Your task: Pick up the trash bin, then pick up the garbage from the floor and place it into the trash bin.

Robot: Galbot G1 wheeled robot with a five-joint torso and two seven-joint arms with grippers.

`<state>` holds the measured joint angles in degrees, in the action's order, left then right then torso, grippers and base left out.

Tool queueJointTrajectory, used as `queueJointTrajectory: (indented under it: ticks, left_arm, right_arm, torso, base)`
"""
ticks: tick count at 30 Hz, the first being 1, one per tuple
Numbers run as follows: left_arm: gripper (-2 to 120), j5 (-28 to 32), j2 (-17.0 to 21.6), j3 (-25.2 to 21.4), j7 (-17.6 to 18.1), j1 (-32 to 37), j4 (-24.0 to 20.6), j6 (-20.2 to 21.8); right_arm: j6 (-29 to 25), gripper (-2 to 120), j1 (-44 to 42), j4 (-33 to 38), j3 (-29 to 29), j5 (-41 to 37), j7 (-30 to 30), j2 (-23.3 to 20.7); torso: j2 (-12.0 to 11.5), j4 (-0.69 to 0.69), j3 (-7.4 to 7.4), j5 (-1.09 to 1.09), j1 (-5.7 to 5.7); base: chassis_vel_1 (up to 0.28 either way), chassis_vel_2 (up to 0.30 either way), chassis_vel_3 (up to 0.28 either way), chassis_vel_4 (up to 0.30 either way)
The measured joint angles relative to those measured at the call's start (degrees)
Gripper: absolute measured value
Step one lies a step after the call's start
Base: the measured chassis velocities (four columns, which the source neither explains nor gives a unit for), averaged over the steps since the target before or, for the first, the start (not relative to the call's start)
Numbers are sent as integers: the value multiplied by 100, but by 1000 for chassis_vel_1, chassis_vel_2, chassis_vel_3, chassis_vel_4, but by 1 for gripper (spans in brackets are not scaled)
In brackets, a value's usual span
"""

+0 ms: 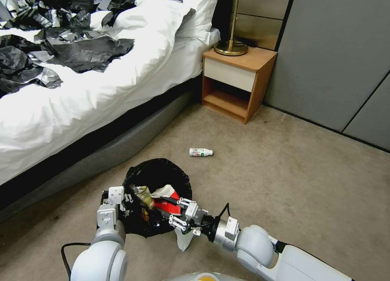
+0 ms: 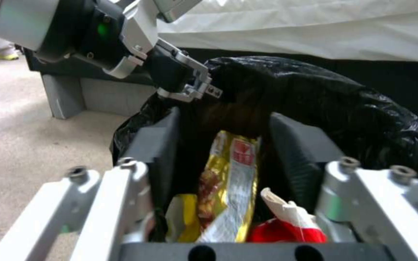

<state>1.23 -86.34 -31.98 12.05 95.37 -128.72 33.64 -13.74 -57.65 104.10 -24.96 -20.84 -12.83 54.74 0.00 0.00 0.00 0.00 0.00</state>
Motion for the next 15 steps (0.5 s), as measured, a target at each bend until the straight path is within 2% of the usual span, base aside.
queueJointTrajectory:
  ticks: [1,3,4,5,7,9,11,13,15]
  left_arm:
    - [1,-1,0,1,0,2,-1,1]
    - [1,-2,0,4,0,3,-2,2]
    - [1,-5,0,13,0,4,-3,3]
    - [1,-5,0,13,0,4,-3,3]
    - [1,-8,-2,27,0,5,-3,5]
    - [1,-9,-2,28,0,5,-3,5]
    - [1,-11,3,29,0,7,-3,6]
    - [1,-11,5,29,0,7,-3,6]
    - [1,-11,26,17,0,7,9,6]
  right_arm:
    - [6,59,0,11,0,0,0,-9]
    - [10,62,2,19,0,0,0,-17]
    - [15,69,12,32,-1,0,0,-37]
    - [15,69,12,32,-1,0,0,-37]
    - [23,81,19,55,-13,0,0,-68]
    - [23,82,20,58,-14,0,0,-72]
    - [25,94,32,125,8,2,0,-91]
    - [24,97,37,150,25,3,1,-95]
    - [21,106,52,392,277,23,8,-97]
  torso:
    - [0,0,0,0,0]
    - [0,0,0,0,0]
    - [0,0,0,0,0]
    - [0,0,0,0,0]
    - [0,0,0,0,0]
    - [0,0,0,0,0]
    - [0,0,0,0,0]
    - [0,0,0,0,0]
    - [0,0,0,1,0]
  base:
    - [0,0,0,0]
    - [0,0,0,0]
    - [0,0,0,0]
    - [0,0,0,0]
    - [0,0,0,0]
    - [0,0,0,0]
    - [0,0,0,0]
    - [0,0,0,0]
    - [0,0,0,0]
